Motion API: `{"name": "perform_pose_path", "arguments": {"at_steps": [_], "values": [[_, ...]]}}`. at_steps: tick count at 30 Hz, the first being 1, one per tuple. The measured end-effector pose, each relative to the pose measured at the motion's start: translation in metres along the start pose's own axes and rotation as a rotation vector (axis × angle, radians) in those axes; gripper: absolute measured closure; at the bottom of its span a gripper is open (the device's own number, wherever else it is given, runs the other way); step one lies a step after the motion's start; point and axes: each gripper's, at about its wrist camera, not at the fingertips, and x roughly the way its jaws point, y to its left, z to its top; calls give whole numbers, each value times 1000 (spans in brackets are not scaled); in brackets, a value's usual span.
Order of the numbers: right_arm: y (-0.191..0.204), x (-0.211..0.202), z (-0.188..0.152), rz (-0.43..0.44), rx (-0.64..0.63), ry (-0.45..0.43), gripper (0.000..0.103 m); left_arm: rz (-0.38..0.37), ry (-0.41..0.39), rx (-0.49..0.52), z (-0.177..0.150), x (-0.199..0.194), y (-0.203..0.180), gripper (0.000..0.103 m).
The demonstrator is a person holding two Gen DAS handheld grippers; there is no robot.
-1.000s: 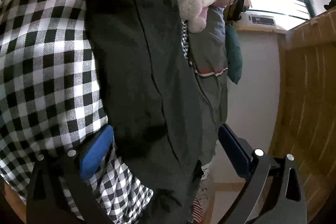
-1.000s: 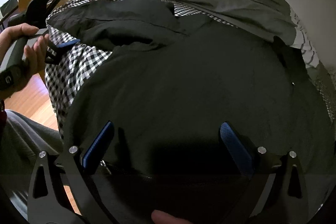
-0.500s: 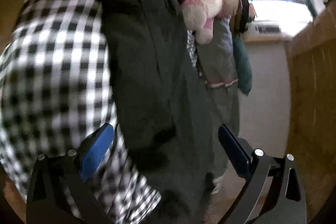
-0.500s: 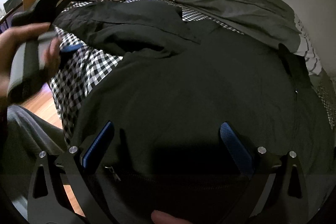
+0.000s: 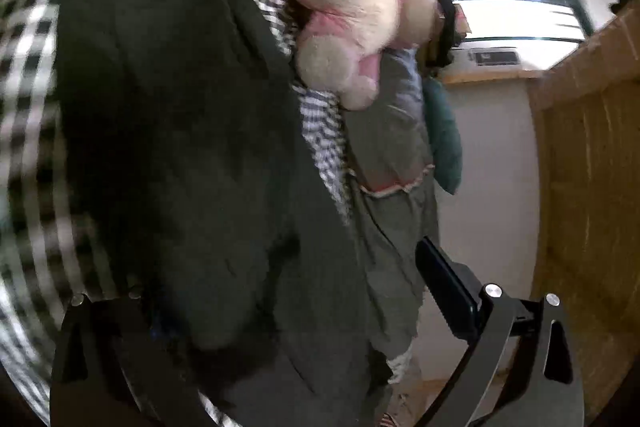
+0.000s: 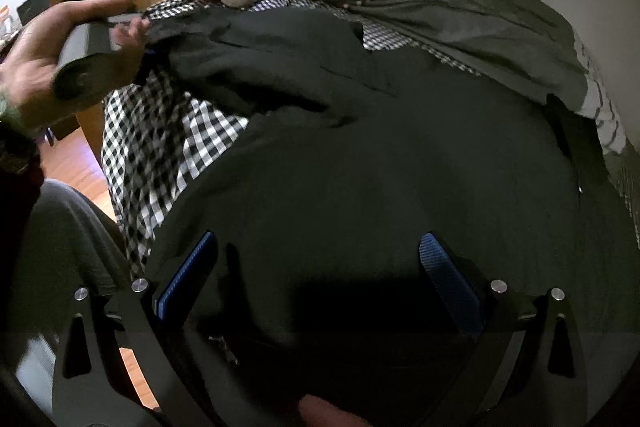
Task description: Fold large clothes
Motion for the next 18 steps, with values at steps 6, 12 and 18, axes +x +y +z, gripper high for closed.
{"name": "perform_pose_path", "arguments": {"at_steps": [6, 12, 18], "values": [[-4, 6, 2, -15, -17, -9, 3, -67, 53, -36, 31, 21, 3, 5], [35, -1, 30, -98, -269, -242, 3, -140, 13, 142, 37, 3, -34, 33], [118, 65, 78, -227, -661, -269, 45, -173, 39, 224, 37, 0, -48, 92]]}}
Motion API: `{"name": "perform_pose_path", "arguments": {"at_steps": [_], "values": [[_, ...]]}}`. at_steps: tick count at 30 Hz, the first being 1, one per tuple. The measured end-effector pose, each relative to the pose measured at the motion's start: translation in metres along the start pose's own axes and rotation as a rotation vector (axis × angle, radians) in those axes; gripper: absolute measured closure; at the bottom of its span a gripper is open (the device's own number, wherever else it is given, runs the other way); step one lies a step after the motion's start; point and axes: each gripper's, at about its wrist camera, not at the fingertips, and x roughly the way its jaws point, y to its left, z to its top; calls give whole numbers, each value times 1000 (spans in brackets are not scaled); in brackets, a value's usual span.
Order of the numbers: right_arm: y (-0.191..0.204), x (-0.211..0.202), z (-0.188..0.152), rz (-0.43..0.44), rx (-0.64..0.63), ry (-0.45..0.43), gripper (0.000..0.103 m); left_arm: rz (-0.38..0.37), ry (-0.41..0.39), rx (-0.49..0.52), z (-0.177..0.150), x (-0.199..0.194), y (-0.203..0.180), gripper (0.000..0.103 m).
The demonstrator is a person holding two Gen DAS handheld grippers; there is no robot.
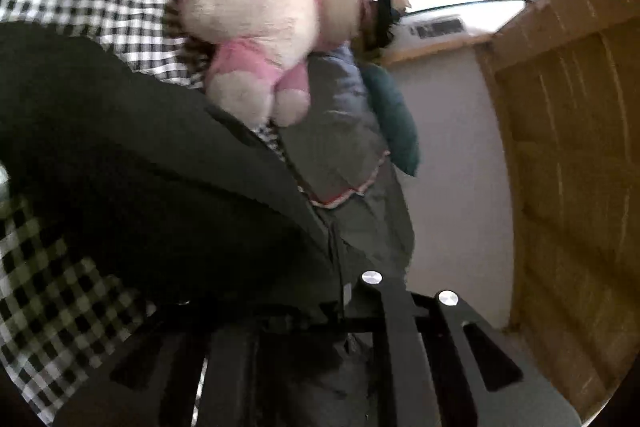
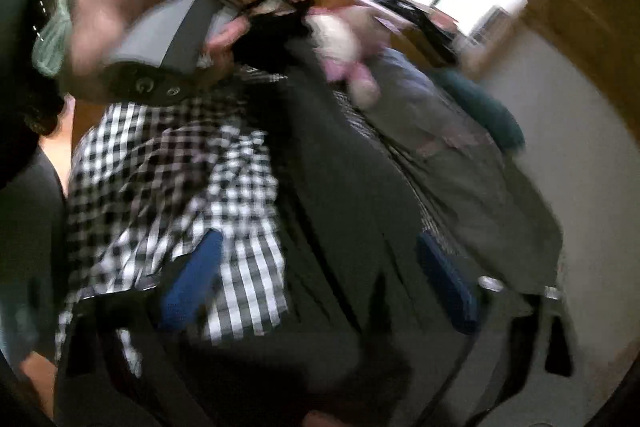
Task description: Fold large clothes
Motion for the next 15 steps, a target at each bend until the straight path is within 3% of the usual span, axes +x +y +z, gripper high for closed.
{"name": "perform_pose_path", "arguments": {"at_steps": [2, 4, 6, 7, 10, 12, 14, 15], "values": [[6, 22, 11, -76, -44, 25, 53, -36, 24, 51, 1, -3, -16, 93], [-1, 33, 16, -102, -1, 51, 75, -76, 58, 103, 0, -5, -33, 94], [-15, 28, 16, -106, 99, 48, 88, -96, 75, 137, -1, -4, -47, 94], [-26, 21, 13, -50, 176, 38, 91, -111, 87, 167, -4, -4, -58, 94], [-40, 2, 6, -4, 244, 5, 91, -135, 105, 297, -15, -1, -95, 94], [-61, -20, -12, 64, 348, -30, 84, -159, 114, 379, -26, 1, -122, 94], [-87, -43, -42, 122, 497, -31, 49, -187, 134, 476, -42, 6, -159, 94], [-103, -56, -60, 138, 583, -37, 13, -208, 154, 520, -56, 11, -180, 94]]}}
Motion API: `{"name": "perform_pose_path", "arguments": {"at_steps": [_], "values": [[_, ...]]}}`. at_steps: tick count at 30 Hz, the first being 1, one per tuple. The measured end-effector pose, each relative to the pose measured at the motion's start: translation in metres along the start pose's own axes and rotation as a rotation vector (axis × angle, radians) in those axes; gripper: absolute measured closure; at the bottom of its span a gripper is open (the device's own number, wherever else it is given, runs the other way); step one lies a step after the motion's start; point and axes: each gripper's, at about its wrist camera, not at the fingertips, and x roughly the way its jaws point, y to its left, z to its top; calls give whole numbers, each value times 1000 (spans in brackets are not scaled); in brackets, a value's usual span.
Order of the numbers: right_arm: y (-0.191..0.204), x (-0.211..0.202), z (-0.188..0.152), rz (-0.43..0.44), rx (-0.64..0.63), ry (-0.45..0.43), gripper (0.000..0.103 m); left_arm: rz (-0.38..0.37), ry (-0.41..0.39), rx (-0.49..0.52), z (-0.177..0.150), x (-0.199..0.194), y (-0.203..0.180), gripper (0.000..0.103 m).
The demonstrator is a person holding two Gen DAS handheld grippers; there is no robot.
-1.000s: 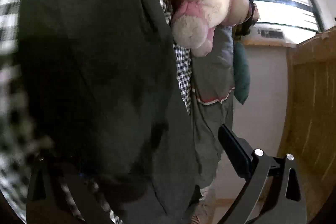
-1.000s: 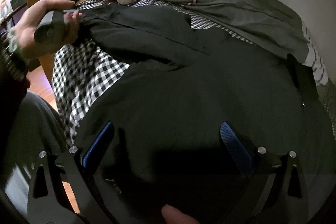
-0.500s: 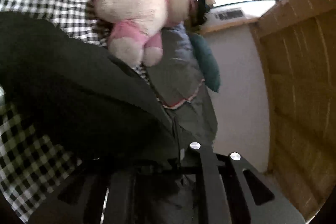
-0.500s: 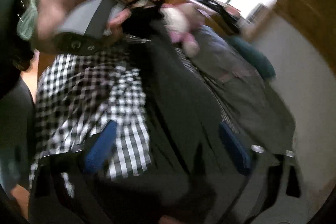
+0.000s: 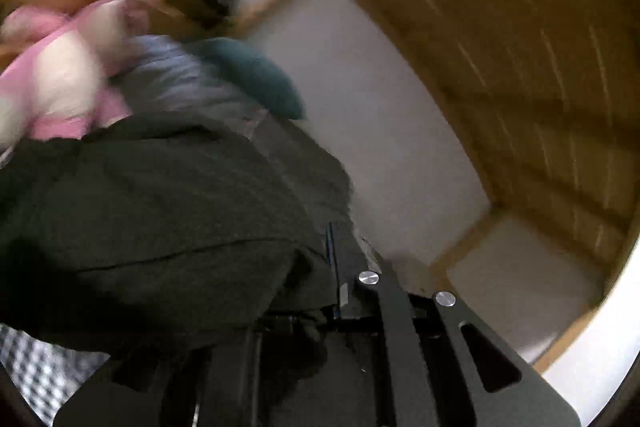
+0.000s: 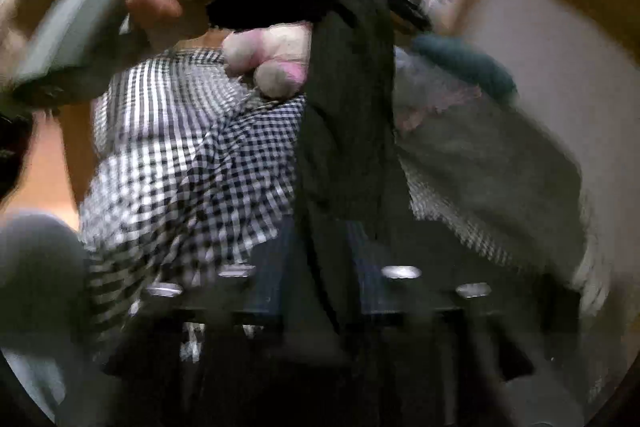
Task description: Fold large clothes
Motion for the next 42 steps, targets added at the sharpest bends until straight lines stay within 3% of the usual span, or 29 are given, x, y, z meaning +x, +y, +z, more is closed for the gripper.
{"name": "perform_pose_path", "arguments": {"at_steps": [1, 3, 4, 6, 10, 14, 15, 17, 19, 20, 21, 23, 27, 30, 32, 33, 34, 35, 36, 38, 42], "values": [[-25, -18, -8, 25, 109, -2, 3, -11, 17, 39, -3, 10, -18, 94], [-72, -42, -28, 79, 297, 31, 3, -35, 50, 104, -18, 31, -53, 94], [-100, -61, -39, 62, 379, 25, 3, -51, 72, 126, -26, 42, -68, 94], [-146, -100, -53, -63, 462, -1, 3, -82, 120, 166, -49, 66, -96, 94], [-225, -171, -74, -329, 526, -12, 3, -75, 281, 308, -137, 137, -166, 94], [-270, -215, -104, -427, 613, -4, 3, 151, 388, 590, -251, 207, -222, 94], [-275, -220, -108, -415, 638, -8, 3, 236, 436, 700, -290, 228, -231, 94], [-294, -227, -115, -356, 696, -3, 3, 315, 510, 829, -339, 249, -233, 93], [-304, -215, -103, -278, 684, 37, 3, 391, 575, 984, -377, 262, -227, 88], [-307, -207, -93, -271, 654, 70, 3, 418, 593, 1057, -394, 265, -227, 78], [-311, -195, -82, -273, 613, 114, 3, 446, 597, 1112, -401, 269, -230, 77], [-306, -154, -46, -244, 496, 278, 3, 522, 565, 1268, -419, 273, -236, 76], [-284, -77, 5, -102, 386, 470, 3, 600, 546, 1400, -436, 283, -238, 76], [-256, -12, 23, -115, 267, 592, 3, 627, 525, 1454, -442, 279, -229, 77], [-243, 29, 21, -176, 210, 698, 3, 626, 523, 1453, -439, 276, -226, 77], [-240, 40, 21, -156, 224, 720, 5, 627, 523, 1455, -439, 275, -226, 77], [-239, 48, 20, -124, 248, 735, 27, 630, 522, 1461, -442, 277, -227, 77], [-241, 48, 18, -125, 260, 745, 57, 634, 520, 1473, -443, 278, -227, 77], [-245, 49, 17, -169, 263, 748, 102, 635, 519, 1480, -446, 280, -226, 78], [-253, 38, 19, -235, 242, 703, 103, 637, 515, 1489, -448, 275, -227, 78], [-289, -5, 7, -225, 371, 632, 103, 594, 523, 1440, -442, 270, -228, 77]]}}
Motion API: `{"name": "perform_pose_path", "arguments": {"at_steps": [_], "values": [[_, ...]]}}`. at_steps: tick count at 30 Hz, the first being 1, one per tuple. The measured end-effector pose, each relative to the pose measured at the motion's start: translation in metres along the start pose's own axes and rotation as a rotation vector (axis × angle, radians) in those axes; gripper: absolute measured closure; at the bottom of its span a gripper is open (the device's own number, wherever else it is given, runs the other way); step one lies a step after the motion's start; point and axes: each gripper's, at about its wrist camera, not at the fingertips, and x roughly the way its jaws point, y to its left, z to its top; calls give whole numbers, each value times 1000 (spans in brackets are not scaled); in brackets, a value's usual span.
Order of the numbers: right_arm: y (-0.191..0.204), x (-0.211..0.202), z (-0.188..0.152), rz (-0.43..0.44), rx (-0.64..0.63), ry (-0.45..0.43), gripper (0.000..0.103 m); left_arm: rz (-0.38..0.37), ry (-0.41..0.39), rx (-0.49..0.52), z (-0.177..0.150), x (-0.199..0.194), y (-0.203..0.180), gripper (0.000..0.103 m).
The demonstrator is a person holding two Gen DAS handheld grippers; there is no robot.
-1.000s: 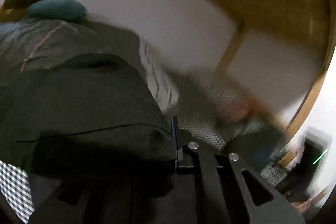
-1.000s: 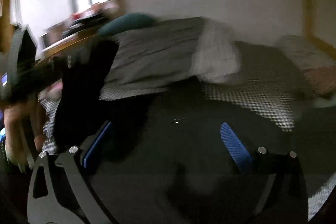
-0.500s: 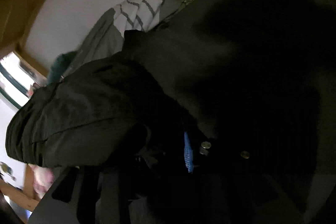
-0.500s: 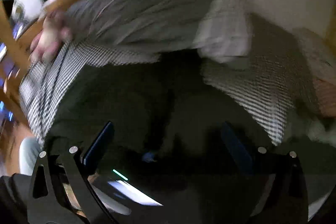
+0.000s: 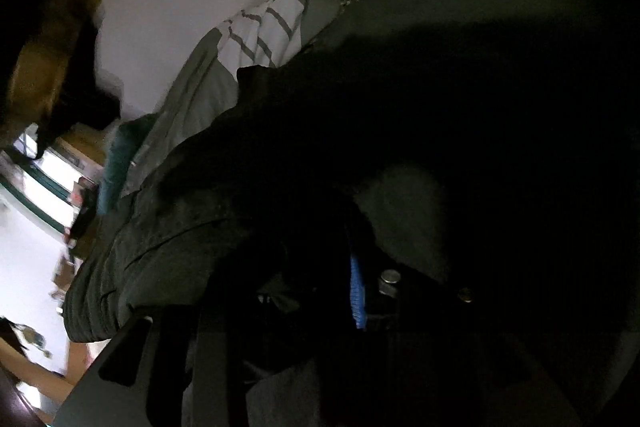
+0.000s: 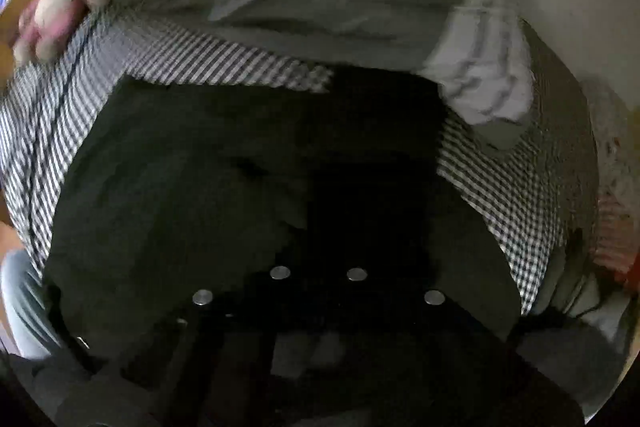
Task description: Fold large clothes
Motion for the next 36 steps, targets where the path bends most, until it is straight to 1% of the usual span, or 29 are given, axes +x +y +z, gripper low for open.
{"name": "perform_pose_path", "arguments": {"at_steps": [1, 3, 4, 5, 6, 7, 8, 10, 11, 12, 13, 14, 15, 16, 17, 18, 19, 21, 22, 23, 24, 25, 27, 30, 32, 33, 34, 35, 36], "values": [[-16, -4, -7, 48, 42, 9, 103, -18, -7, -14, -2, -3, 2, 76], [-31, -13, -15, 103, 85, 1, 102, 6, 0, 19, -2, -1, -5, 76], [-28, -17, -17, 107, 82, 2, 98, 30, 10, 48, -1, 0, -11, 76], [-12, -23, -16, 116, 42, 11, 97, 64, 20, 86, 2, 1, -18, 76], [2, -25, -16, 119, 6, 15, 78, 106, 41, 142, 6, 3, -27, 77], [25, -26, -12, 111, -51, 16, 27, 129, 56, 189, 8, 5, -34, 80], [37, -30, -13, 98, -97, 0, 3, 140, 66, 216, 10, 6, -37, 83], [76, -19, -8, -16, -236, 13, 5, 155, 90, 265, 13, 9, -43, 84], [97, -7, -6, -143, -311, 18, 5, 158, 96, 278, 14, 10, -44, 84], [104, 1, -5, -210, -337, 28, 6, 158, 101, 287, 15, 10, -45, 84], [109, 16, -6, -297, -377, 62, 29, 158, 102, 288, 15, 10, -45, 84], [107, 23, -6, -309, -380, 95, 54, 158, 102, 287, 16, 10, -44, 84], [100, 27, -6, -288, -349, 122, 73, 155, 99, 283, 16, 10, -44, 85], [88, 28, -7, -264, -310, 132, 80, 154, 96, 280, 16, 10, -43, 85], [80, 28, -8, -265, -303, 136, 84, 151, 90, 269, 16, 9, -42, 85], [68, 26, -10, -254, -282, 135, 87, 145, 85, 256, 16, 9, -40, 85], [48, 19, -13, -218, -227, 122, 89, 139, 81, 246, 15, 9, -39, 85], [18, 7, -18, -155, -139, 96, 90, 116, 72, 223, 16, 8, -32, 81], [-6, 1, -23, -104, -69, 82, 90, 119, 63, 193, 16, 7, -25, 65], [-19, -1, -28, -77, -34, 74, 91, 132, 53, 143, 15, 5, -16, 39], [-36, -3, -32, -44, 8, 63, 91, 125, 39, 84, 15, 2, -3, 25], [-56, -2, -41, -17, 56, 47, 91, 76, 27, -6, 13, -3, 16, 4], [-77, 11, -55, -32, 104, 48, 92, -41, 30, -138, 7, -8, 43, 5], [-105, 37, -75, 32, 195, 59, 92, -201, 34, -374, -13, -21, 92, 5], [-121, 50, -88, 74, 247, 51, 92, -283, 35, -513, -28, -24, 124, 5], [-128, 55, -93, 88, 265, 39, 90, -286, 33, -564, -36, -26, 137, 5], [-133, 58, -100, 53, 274, 19, 77, -272, 29, -641, -47, -24, 160, 5], [-138, 58, -103, -11, 275, 6, 67, -248, 32, -699, -57, -20, 178, 5], [-143, 56, -109, -169, 280, -36, 48, -225, 38, -734, -65, -17, 188, 5]]}}
